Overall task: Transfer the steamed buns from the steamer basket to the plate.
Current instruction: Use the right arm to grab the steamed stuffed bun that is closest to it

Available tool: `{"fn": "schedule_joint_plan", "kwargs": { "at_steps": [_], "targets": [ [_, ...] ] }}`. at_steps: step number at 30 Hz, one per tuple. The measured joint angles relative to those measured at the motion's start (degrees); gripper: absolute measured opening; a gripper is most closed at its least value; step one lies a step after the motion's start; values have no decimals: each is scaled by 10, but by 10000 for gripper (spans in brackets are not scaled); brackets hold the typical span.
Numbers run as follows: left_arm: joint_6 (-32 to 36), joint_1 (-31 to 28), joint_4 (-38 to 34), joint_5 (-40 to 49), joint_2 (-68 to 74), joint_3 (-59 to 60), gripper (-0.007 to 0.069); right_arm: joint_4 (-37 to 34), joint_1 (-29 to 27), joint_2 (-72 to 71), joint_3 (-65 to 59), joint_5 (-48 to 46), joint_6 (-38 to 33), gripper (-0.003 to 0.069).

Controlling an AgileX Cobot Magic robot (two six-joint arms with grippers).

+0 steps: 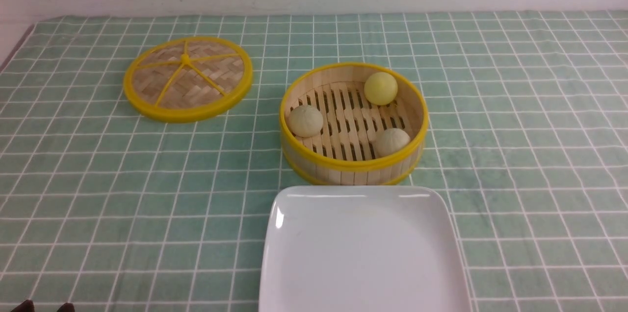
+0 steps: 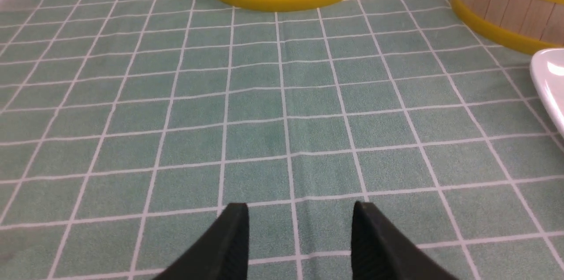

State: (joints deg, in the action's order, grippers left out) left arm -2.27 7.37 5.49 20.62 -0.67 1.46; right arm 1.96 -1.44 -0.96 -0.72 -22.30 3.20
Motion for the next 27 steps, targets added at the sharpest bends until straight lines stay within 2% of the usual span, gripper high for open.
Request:
{"fn": "schedule_joint_plan", "kwargs": {
  "at_steps": [2, 4, 5, 8, 11, 14, 18, 22, 27],
  "targets": [
    [0, 0, 6, -10, 0, 1, 345, 0, 0, 0, 0, 0, 0, 242],
    [-4, 0, 5, -72, 0, 2, 345, 0, 0, 0, 0, 0, 0, 242],
    [-4, 0, 5, -72, 0, 2, 345, 0, 0, 0, 0, 0, 0, 242],
    [-36, 0, -17, -206, 0, -2, 345, 0, 0, 0, 0, 0, 0, 242],
    [-57, 0, -22, -242, 0, -31, 345, 0, 0, 0, 0, 0, 0, 242],
    [-70, 0, -25, -232, 0, -75, 345, 0, 0, 0, 0, 0, 0, 242],
    [-74, 0, -36, -167, 0, -123, 345, 0, 0, 0, 0, 0, 0, 242],
    [-76, 0, -78, -91, 0, -149, 345, 0, 0, 0, 0, 0, 0, 242],
    [-76, 0, -112, -101, 0, -149, 345, 0, 0, 0, 0, 0, 0, 242]
  ]
}}
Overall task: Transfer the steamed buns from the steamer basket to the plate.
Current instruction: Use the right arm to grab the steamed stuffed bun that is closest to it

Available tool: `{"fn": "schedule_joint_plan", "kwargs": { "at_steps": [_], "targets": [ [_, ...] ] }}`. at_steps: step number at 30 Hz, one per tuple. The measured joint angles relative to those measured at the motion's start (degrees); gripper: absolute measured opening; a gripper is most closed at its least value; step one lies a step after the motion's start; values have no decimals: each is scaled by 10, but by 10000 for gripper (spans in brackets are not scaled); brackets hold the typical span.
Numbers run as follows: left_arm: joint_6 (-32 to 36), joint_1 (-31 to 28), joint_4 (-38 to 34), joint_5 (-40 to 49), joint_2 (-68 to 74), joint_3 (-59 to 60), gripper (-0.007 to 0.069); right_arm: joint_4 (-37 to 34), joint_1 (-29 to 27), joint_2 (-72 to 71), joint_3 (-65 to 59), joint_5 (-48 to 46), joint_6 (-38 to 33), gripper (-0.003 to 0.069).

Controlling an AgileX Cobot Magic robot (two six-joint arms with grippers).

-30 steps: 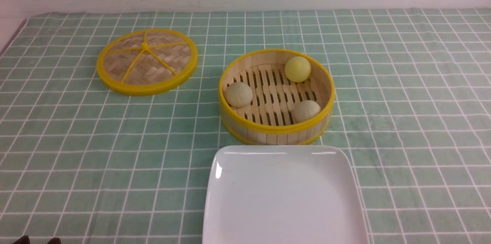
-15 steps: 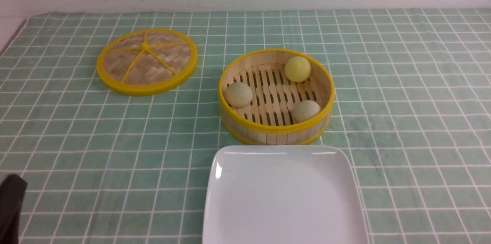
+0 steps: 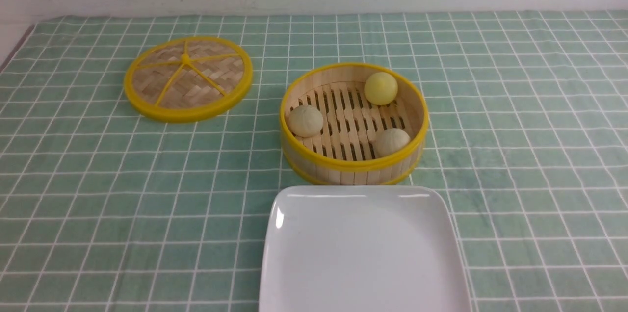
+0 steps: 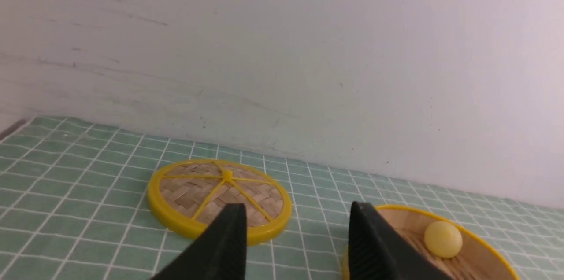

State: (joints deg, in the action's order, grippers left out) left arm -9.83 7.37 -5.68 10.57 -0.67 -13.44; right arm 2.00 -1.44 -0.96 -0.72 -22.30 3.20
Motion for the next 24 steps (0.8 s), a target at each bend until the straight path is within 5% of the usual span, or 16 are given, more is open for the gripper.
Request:
{"fn": "schedule_joint_plan", "kwargs": {
  "at_steps": [24],
  "targets": [
    [-2, 0, -73, 5, 0, -2, 345, 0, 0, 0, 0, 0, 0, 242]
  ]
}}
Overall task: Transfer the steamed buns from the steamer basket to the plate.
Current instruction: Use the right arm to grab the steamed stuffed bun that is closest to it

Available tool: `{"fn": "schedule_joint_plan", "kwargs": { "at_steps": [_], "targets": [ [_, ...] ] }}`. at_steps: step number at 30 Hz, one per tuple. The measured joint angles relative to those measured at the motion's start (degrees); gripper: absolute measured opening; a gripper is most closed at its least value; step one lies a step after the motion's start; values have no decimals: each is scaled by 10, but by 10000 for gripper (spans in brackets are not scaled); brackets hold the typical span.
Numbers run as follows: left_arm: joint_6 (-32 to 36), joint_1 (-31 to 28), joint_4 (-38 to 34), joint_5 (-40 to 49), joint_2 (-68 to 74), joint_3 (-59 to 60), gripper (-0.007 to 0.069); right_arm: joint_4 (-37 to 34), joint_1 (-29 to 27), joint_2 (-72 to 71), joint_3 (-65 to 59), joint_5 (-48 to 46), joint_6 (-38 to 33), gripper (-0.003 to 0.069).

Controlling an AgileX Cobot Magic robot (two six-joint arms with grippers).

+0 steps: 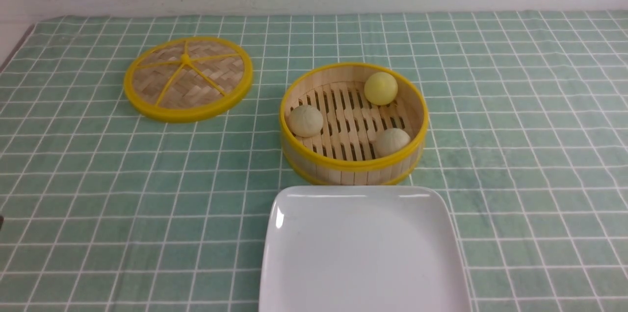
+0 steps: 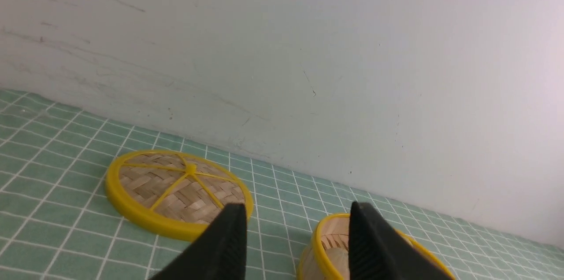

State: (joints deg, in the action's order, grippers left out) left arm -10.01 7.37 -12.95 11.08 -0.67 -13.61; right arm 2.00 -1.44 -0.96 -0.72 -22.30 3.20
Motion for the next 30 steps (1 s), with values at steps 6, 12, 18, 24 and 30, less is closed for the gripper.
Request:
{"fn": "schedule_joint_plan", "kwargs": {
  "at_steps": [6, 12, 18, 24, 30],
  "targets": [
    [0, 0, -2, 6, 0, 0, 345, 0, 0, 0, 0, 0, 0, 242],
    [0, 0, -2, 10, 0, 0, 345, 0, 0, 0, 0, 0, 0, 242],
    [0, 0, -2, 21, 0, 0, 345, 0, 0, 0, 0, 0, 0, 242],
    [0, 0, -2, 26, 0, 0, 345, -75, 0, 0, -3, 23, 49, 242],
    [0, 0, -2, 27, 0, 0, 345, -241, 0, 0, -6, 86, 144, 242]
  ]
}}
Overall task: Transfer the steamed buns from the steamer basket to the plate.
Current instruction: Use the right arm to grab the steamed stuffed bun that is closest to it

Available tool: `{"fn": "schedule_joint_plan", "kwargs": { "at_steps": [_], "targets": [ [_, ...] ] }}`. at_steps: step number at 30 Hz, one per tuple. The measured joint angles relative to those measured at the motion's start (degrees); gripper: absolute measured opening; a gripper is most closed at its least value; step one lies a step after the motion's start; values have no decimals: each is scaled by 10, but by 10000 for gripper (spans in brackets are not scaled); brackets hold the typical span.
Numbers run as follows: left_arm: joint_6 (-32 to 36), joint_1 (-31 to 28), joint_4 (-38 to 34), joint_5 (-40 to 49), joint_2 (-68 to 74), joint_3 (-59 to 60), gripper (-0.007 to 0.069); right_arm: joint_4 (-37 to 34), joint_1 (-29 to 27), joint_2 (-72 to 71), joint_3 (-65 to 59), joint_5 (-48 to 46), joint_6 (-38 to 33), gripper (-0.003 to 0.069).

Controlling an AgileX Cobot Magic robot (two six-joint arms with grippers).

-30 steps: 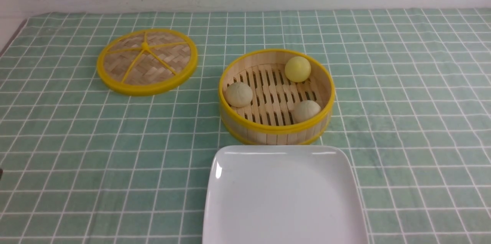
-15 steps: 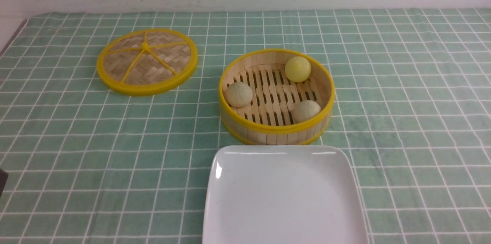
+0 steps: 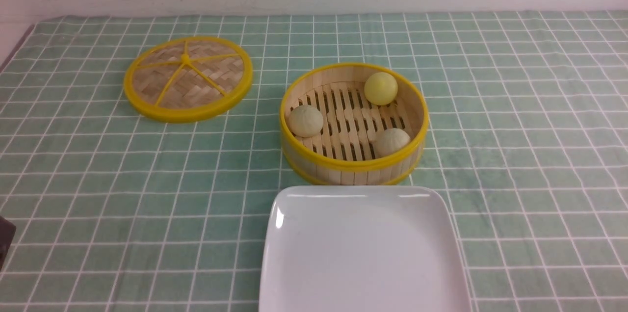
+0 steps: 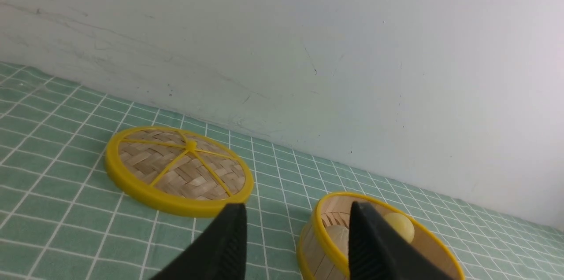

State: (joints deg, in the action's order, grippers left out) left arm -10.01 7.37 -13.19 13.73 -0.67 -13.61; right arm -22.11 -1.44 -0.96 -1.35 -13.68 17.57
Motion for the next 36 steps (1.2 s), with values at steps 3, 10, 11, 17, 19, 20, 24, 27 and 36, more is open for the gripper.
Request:
{"fn": "schedule_joint_plan", "kwargs": {
  "at_steps": [3, 10, 11, 17, 19, 20, 24, 27, 36],
  "targets": [
    [0, 0, 0, 0, 0, 0, 345, -61, 0, 0, 0, 38, 24, 242],
    [0, 0, 0, 0, 0, 0, 345, -80, 0, 0, 0, 75, 24, 242],
    [0, 0, 0, -1, 0, 0, 345, -81, 0, 0, 0, 77, 24, 242],
    [0, 0, 0, 1, 0, 0, 345, -85, 0, 0, 0, 77, 24, 242],
    [0, 0, -4, 1, 0, 0, 345, -92, 0, 0, 0, 77, 24, 242],
    [0, 0, -6, 1, 0, 0, 345, -92, 0, 0, 0, 77, 24, 242],
    [0, 0, -23, 8, 0, 0, 352, -100, 0, 0, 0, 71, 21, 246],
    [0, 0, -30, 37, 0, 0, 385, -95, 0, 0, 8, 53, 3, 264],
    [0, 0, -35, 129, 83, -9, 540, -87, 0, 1, 152, -56, -131, 342]
  ]
}}
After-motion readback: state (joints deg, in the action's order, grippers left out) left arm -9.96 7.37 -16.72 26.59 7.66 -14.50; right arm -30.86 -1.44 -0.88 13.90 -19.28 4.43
